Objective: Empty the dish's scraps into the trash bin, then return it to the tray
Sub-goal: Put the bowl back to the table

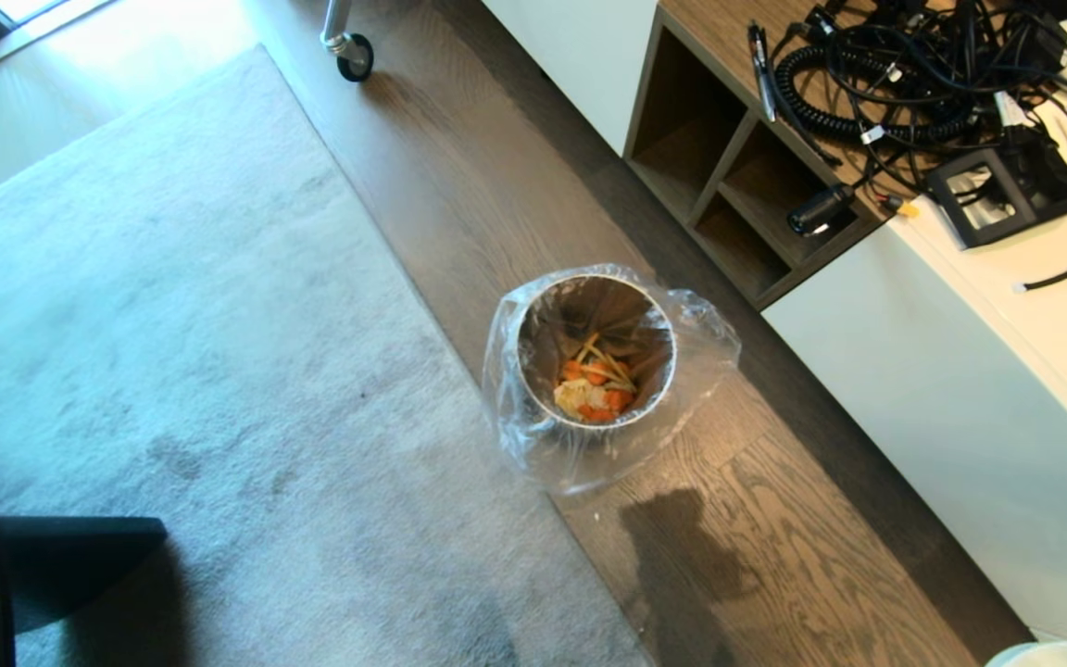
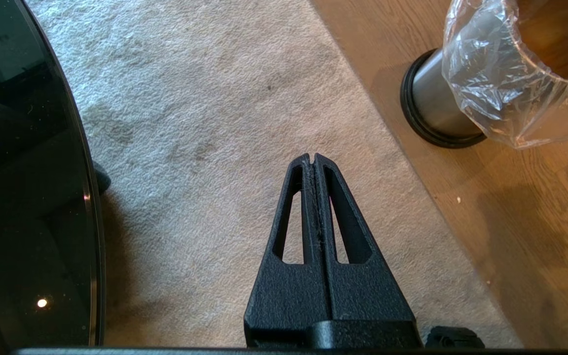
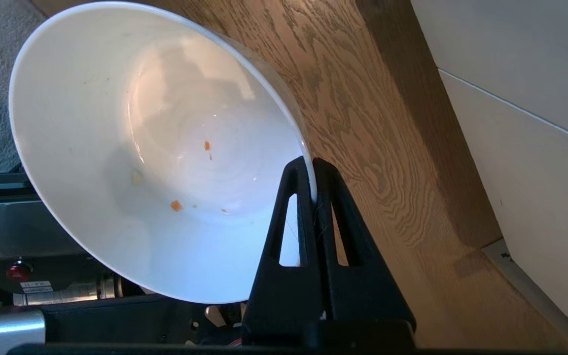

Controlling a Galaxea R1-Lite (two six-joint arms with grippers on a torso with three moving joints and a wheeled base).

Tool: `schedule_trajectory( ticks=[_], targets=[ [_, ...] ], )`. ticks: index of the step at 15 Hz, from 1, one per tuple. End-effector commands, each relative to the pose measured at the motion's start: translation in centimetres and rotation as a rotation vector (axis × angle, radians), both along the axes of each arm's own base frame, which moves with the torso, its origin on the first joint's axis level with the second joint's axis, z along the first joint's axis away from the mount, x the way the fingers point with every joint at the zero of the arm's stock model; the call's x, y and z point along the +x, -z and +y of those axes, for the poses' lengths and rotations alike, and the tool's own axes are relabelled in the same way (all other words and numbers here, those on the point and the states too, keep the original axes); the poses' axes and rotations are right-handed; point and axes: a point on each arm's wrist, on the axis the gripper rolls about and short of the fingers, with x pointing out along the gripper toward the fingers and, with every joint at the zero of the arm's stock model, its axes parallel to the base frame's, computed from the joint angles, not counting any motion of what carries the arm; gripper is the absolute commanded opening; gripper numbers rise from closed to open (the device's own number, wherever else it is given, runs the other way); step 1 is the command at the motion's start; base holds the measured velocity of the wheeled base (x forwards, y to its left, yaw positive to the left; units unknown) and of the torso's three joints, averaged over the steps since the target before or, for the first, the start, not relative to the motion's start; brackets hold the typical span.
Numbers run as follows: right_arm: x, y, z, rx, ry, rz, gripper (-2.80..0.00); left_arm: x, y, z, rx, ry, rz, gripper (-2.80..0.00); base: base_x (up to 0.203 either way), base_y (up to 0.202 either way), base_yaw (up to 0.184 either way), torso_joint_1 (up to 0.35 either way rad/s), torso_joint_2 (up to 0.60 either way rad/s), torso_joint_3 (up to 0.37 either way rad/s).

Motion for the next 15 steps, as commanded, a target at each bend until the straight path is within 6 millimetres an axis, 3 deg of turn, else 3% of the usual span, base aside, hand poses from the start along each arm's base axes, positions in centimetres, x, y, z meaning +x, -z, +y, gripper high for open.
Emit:
schedule_trajectory(
  ticks=[1,5,7,13,15],
  targets=[
    [-0.6,0.3,-0.2,-0.006,-0.012,-0.032,-2.80,0.0,0.0,0.0,-0.001,-0.001,-0.001,-2.80,0.000,0.000,0.000,0.000,0.00,0.000],
    [-0.5,1.4,-0.2,-0.017,-0.039,-0.071,-2.80,0.0,0.0,0.0,-0.001,-0.001,-0.001,-2.80,0.000,0.000,0.000,0.000,0.00,0.000],
    [-0.4,1.6,0.1,0.059,-0.123,-0.130,-2.80,0.0,0.0,0.0,-0.001,-0.001,-0.001,-2.80,0.000,0.000,0.000,0.000,0.00,0.000],
    [-2.1,2.9,-0.1,0.163,-0.305,-0.243,-2.80,0.0,0.0,0.0,-0.001,-0.001,-0.001,-2.80,0.000,0.000,0.000,0.000,0.00,0.000],
    [-1.9,3.1,0.1,0.152,-0.302,-0.208,-2.80,0.0,0.0,0.0,-0.001,-0.001,-0.001,-2.80,0.000,0.000,0.000,0.000,0.00,0.000]
  ],
)
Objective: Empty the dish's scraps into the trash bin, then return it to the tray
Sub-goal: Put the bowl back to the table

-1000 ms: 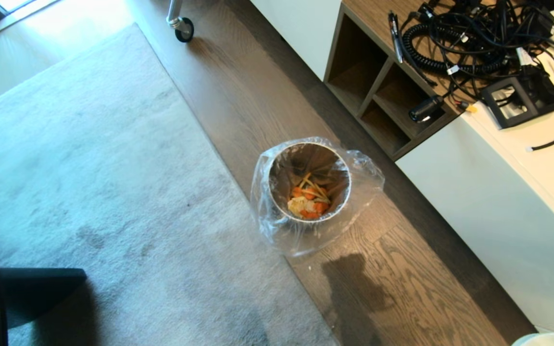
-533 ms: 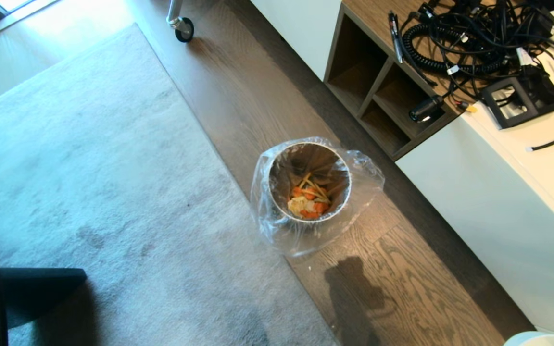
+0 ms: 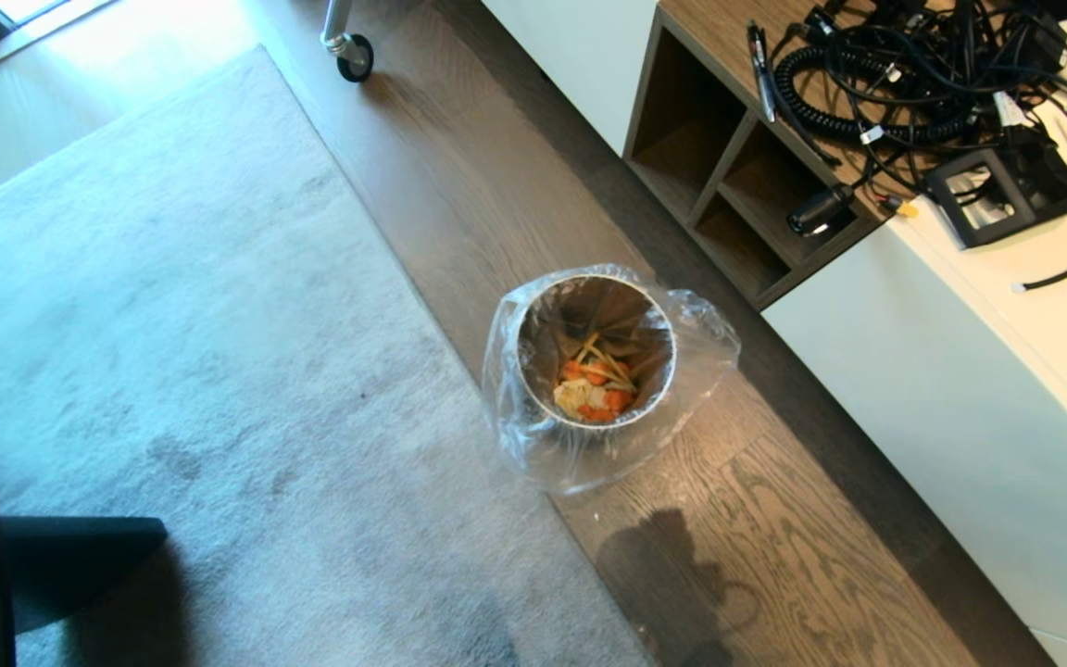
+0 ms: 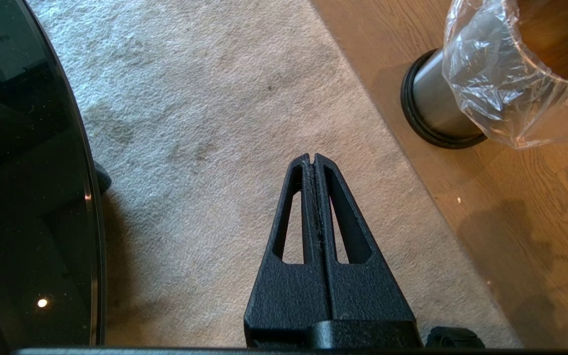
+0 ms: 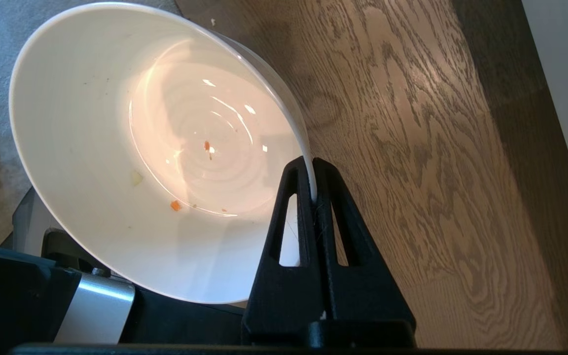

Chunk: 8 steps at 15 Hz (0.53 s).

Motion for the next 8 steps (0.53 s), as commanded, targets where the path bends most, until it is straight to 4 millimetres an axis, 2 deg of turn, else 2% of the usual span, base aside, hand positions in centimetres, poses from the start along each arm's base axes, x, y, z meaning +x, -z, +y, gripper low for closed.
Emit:
schedule_trajectory(
  ticks=[1,4,8],
  targets=[
    [0.4,0.2,0.2,-0.017,0.047,0.052,-2.80,0.0,0.0,0.0,-0.001,-0.001,-0.001,-2.80,0.000,0.000,0.000,0.000,0.00,0.000],
    [0.6,0.3,0.2,-0.020,0.215,0.081,-2.80,0.0,0.0,0.0,-0.001,-0.001,-0.001,-2.80,0.000,0.000,0.000,0.000,0.00,0.000],
    [-0.9,0.5,0.2,0.021,0.319,-0.098,-2.80,0.0,0.0,0.0,-0.001,-0.001,-0.001,-2.80,0.000,0.000,0.000,0.000,0.00,0.000]
  ],
)
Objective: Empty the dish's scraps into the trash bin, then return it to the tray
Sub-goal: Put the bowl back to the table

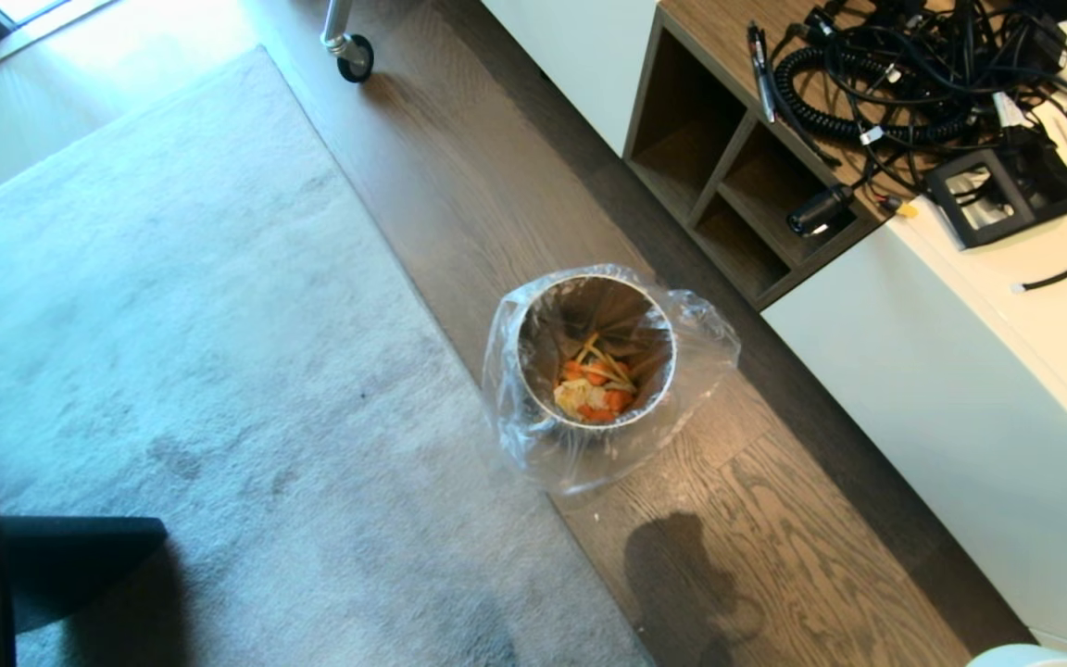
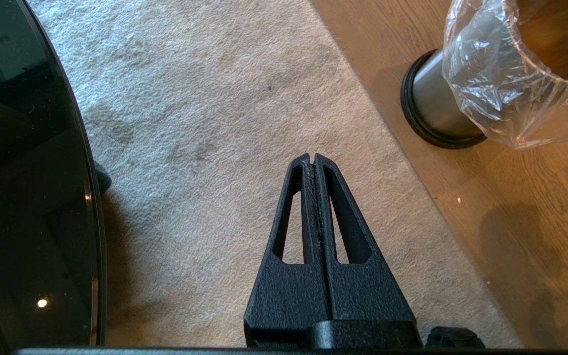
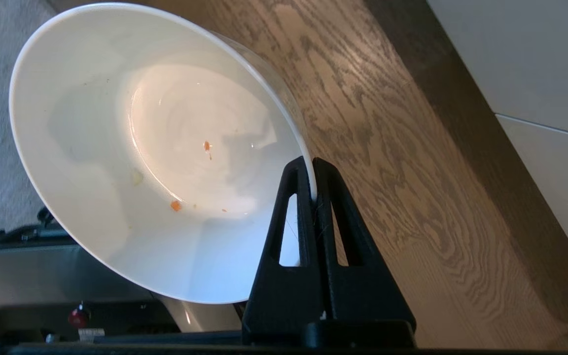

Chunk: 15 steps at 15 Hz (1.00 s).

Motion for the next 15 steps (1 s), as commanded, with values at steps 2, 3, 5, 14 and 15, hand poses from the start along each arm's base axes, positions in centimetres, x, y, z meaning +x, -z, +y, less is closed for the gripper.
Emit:
schedule_trajectory(
  ticks=[2,3,5,14,15],
  targets=[
    [-1.3,0.2,0.0,0.014,0.040,-0.162,-2.80,0.0,0.0,0.0,-0.001,-0.001,-0.001,-2.80,0.000,0.000,0.000,0.000,0.00,0.000],
    [-1.8,0.3,0.0,0.015,0.037,-0.216,-2.80,0.0,0.0,0.0,-0.001,-0.001,-0.001,-2.80,0.000,0.000,0.000,0.000,0.00,0.000],
    [-2.5,0.6,0.0,0.023,0.034,-0.307,-2.80,0.0,0.0,0.0,-0.001,-0.001,-0.001,-2.80,0.000,0.000,0.000,0.000,0.00,0.000],
    [-2.5,0.5,0.0,1.226,0.339,-0.331,-2.80,0.0,0.0,0.0,-0.001,-0.001,-0.001,-2.80,0.000,0.000,0.000,0.000,0.00,0.000],
    [-2.5,0.3,0.0,1.367,0.365,-0.359,-2.80,0.0,0.0,0.0,-0.001,-0.001,-0.001,-2.80,0.000,0.000,0.000,0.000,0.00,0.000]
  ],
)
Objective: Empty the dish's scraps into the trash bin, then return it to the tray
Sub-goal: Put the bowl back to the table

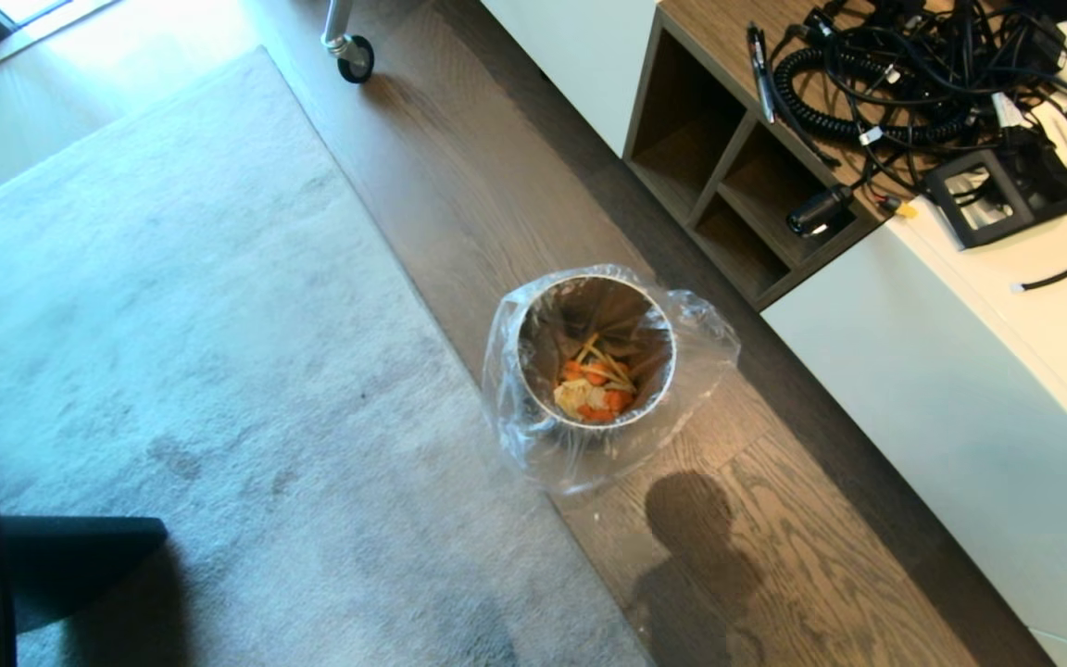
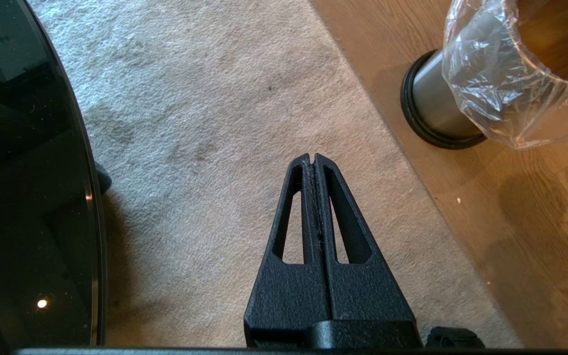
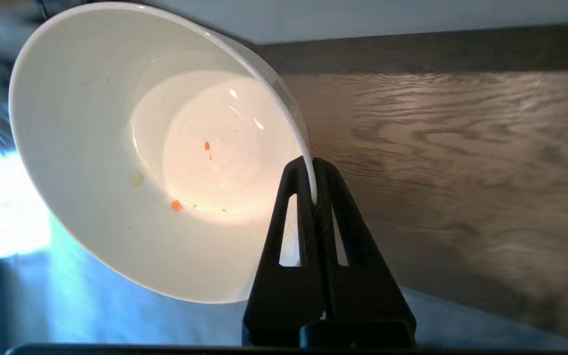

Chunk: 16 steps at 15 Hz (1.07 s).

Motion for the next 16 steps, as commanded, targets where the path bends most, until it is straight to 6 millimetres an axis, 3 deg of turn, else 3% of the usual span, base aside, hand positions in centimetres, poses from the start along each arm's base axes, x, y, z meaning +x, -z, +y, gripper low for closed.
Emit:
schedule_trajectory(
  ticks=[1,9,11,16],
  targets=[
    [0.26,-0.26,0.00,0.488,0.019,-0.105,-2.80,0.00,0.00,0.00,-0.001,-0.001,-0.001,-2.80,0.000,0.000,0.000,0.000,0.00,0.000],
    [0.42,-0.57,-0.04,0.419,0.018,-0.168,-2.80,0.00,0.00,0.00,-0.001,-0.001,-0.001,-2.80,0.000,0.000,0.000,0.000,0.00,0.000],
    [0.44,-0.68,-0.04,0.225,0.016,-0.171,-2.80,0.00,0.00,0.00,-0.001,-0.001,-0.001,-2.80,0.000,0.000,0.000,0.000,0.00,0.000],
    [0.66,-0.57,-0.02,-0.608,0.024,-0.143,-2.80,0.00,0.00,0.00,-0.001,-0.001,-0.001,-2.80,0.000,0.000,0.000,0.000,0.00,0.000]
  ],
)
